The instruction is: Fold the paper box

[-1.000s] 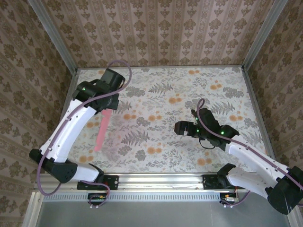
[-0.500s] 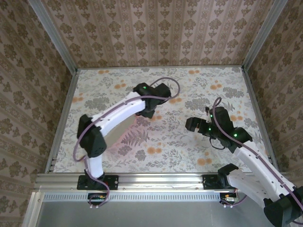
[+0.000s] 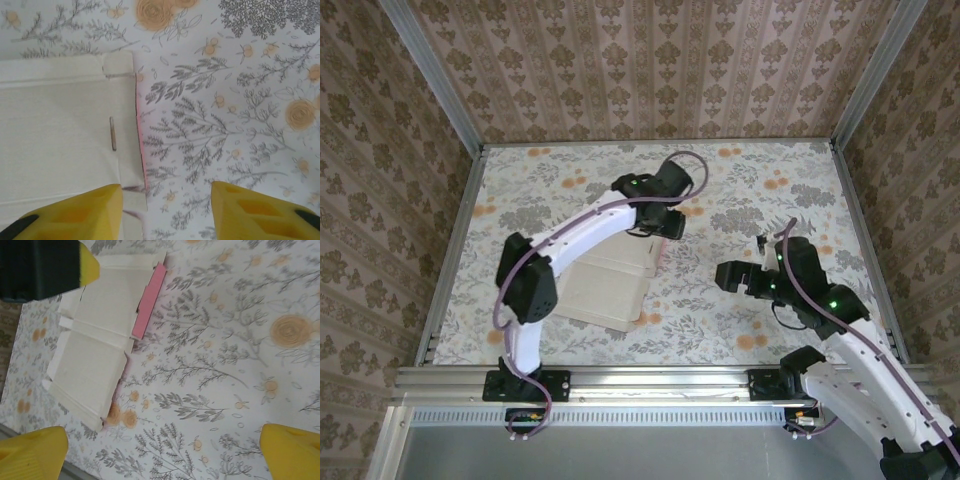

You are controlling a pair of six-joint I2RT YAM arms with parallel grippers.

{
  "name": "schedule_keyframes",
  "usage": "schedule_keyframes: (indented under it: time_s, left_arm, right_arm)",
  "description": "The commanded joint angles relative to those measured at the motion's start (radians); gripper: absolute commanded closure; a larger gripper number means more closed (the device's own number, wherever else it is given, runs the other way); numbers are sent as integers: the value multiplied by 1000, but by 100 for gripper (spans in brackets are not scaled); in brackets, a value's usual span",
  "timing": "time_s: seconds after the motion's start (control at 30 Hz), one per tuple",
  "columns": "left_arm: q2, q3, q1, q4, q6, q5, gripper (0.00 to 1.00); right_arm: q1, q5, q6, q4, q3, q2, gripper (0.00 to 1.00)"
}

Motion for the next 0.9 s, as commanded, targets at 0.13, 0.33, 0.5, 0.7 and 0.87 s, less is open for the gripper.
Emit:
schedule_keyframes:
  time_s: [0.13, 0.33, 0.5, 0.7, 0.87]
  left_arm:
    - [-403, -497, 212, 467, -22, 400, 50]
    - [-614, -716, 391, 518, 35, 531, 47]
    - [-730, -805, 548, 479, 67, 562, 46]
    - [-858, -874, 727, 526, 67, 718, 35]
    - [-881, -897, 738, 563, 70, 713, 0]
  right_arm:
    - [176, 64, 88, 153, 61, 191, 2]
    - [316, 97, 157, 340, 109, 382, 4]
    - [424, 148, 200, 410, 236, 596, 0]
    - [509, 140, 232, 496, 365, 822, 0]
    - [537, 135, 246, 496, 444, 957, 0]
